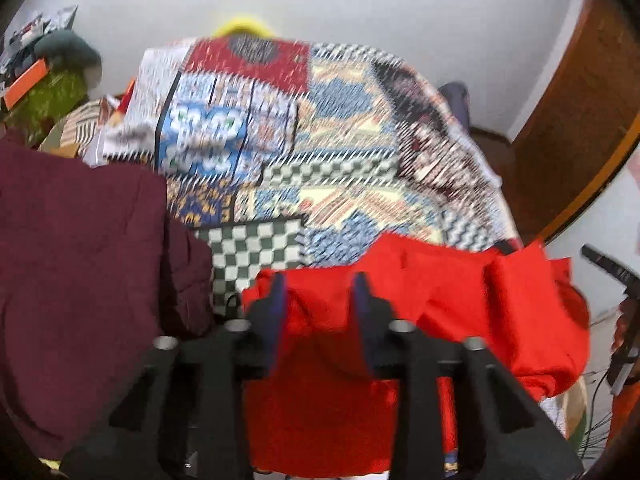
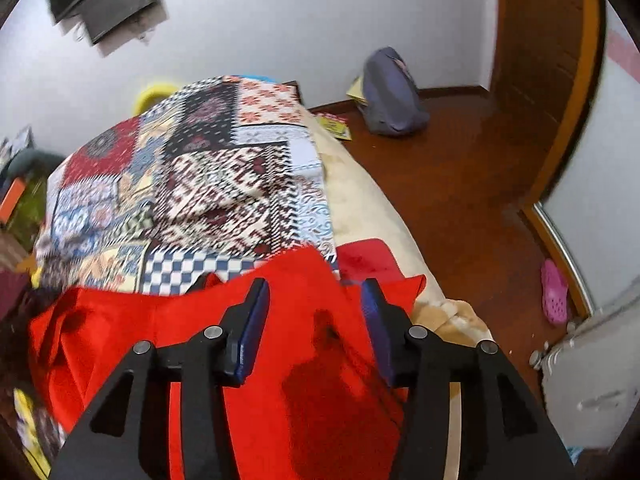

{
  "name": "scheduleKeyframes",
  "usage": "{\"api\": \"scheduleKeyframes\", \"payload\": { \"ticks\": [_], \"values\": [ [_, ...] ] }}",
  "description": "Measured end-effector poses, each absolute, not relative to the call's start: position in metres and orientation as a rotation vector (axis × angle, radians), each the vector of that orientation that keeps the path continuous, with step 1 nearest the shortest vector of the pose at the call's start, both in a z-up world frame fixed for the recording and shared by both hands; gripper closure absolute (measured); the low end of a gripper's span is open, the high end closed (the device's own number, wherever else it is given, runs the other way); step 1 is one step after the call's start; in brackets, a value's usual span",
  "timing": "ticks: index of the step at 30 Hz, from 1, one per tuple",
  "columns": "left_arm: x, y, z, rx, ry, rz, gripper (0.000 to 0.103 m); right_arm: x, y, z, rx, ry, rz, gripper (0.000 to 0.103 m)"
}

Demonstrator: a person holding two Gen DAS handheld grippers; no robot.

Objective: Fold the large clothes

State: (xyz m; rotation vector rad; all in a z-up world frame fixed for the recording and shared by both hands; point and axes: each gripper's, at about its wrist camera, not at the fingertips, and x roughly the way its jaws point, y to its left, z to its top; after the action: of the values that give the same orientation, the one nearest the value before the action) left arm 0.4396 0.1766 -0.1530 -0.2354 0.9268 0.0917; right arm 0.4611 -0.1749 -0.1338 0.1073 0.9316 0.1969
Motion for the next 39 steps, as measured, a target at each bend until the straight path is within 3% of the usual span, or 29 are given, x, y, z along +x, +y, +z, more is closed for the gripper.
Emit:
{"api": "scheduleKeyframes", "payload": {
  "ticks": [2, 5, 10, 13, 19, 27, 33, 39],
  "values": [
    [0.432, 0.172, -0.141, -0.223, 0.876, 0.114, 0.042, 0.448, -0.170, -0.128, 0.076, 0.921, 0.241, 0.055],
    [0.421, 0.161, -0.126, -0.188, 0.839, 0.099, 0.041, 0.433, -0.163, -0.122, 0.031, 0.900, 0.297, 0.040],
    [0.410, 0.137, -0.133, -0.127, 0.893, 0.022, 0.038, 0.420, -0.148, -0.129, -0.045, 0.910, 0.383, 0.036],
    [0.405, 0.121, -0.155, -0.081, 0.958, -0.029, 0.038, 0.421, -0.147, -0.142, -0.087, 0.923, 0.387, 0.027],
    [0.419, 0.101, -0.213, -0.026, 1.098, -0.068, 0.038, 0.455, -0.161, -0.179, -0.038, 1.046, 0.335, 0.027],
    [0.481, 0.140, -0.229, -0.050, 1.055, 0.175, 0.038, 0.492, -0.170, -0.222, -0.138, 1.079, 0.234, 0.027],
    [0.496, 0.161, -0.227, -0.052, 1.044, 0.291, 0.038, 0.505, -0.192, -0.222, -0.173, 1.068, 0.038, 0.027],
    [0.467, 0.139, -0.204, -0.086, 1.005, 0.155, 0.038, 0.469, -0.167, -0.170, -0.165, 0.965, 0.180, 0.025]
  ]
}}
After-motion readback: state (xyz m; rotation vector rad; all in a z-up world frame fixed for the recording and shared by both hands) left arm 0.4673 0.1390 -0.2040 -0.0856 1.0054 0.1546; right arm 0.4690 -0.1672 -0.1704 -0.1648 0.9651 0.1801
